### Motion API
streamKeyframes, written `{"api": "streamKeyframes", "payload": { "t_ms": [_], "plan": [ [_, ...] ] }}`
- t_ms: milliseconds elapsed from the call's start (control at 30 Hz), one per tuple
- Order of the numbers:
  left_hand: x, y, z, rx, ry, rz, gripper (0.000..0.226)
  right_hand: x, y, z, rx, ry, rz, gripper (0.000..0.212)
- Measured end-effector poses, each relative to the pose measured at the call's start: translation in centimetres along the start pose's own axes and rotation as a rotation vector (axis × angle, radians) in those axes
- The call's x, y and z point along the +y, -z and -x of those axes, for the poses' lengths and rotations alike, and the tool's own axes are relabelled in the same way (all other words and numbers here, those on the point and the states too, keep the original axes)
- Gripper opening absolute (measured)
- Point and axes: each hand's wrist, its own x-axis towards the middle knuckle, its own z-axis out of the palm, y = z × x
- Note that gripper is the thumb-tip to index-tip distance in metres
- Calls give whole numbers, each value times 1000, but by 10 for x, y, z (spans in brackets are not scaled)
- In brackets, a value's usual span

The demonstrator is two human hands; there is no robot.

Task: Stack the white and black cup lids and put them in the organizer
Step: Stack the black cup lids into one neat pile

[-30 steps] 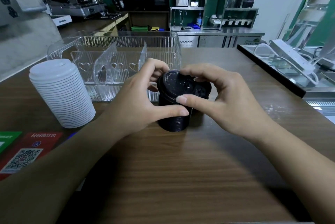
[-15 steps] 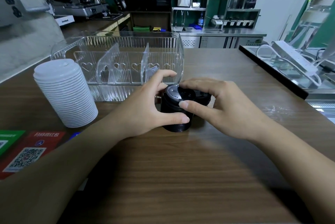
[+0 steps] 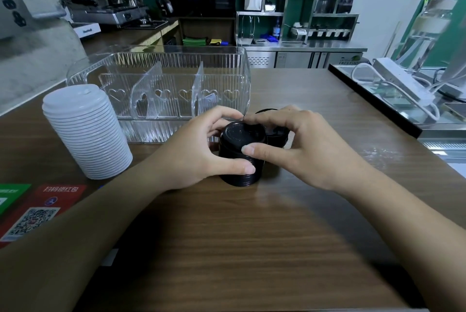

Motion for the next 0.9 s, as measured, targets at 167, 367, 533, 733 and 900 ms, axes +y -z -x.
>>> {"api": "streamKeyframes", "payload": {
  "t_ms": [167, 367, 533, 733, 900],
  "plan": [
    [6, 1, 1, -11, -41, -35, 72, 0, -1, 1, 46, -4, -30, 53],
    [2, 4, -1, -30, -43, -50, 69, 11, 6, -2, 111, 13, 27, 45],
    [0, 3, 0, -42, -20, -58, 75, 32, 16, -8, 130, -50, 129, 24],
    [8, 2, 2, -7, -48, -20, 54, 47, 8, -7, 47, -1, 357, 20],
    [13, 1, 4, -10, -61, 7, 53, 51, 3, -8, 62, 23, 329, 8]
  ]
}}
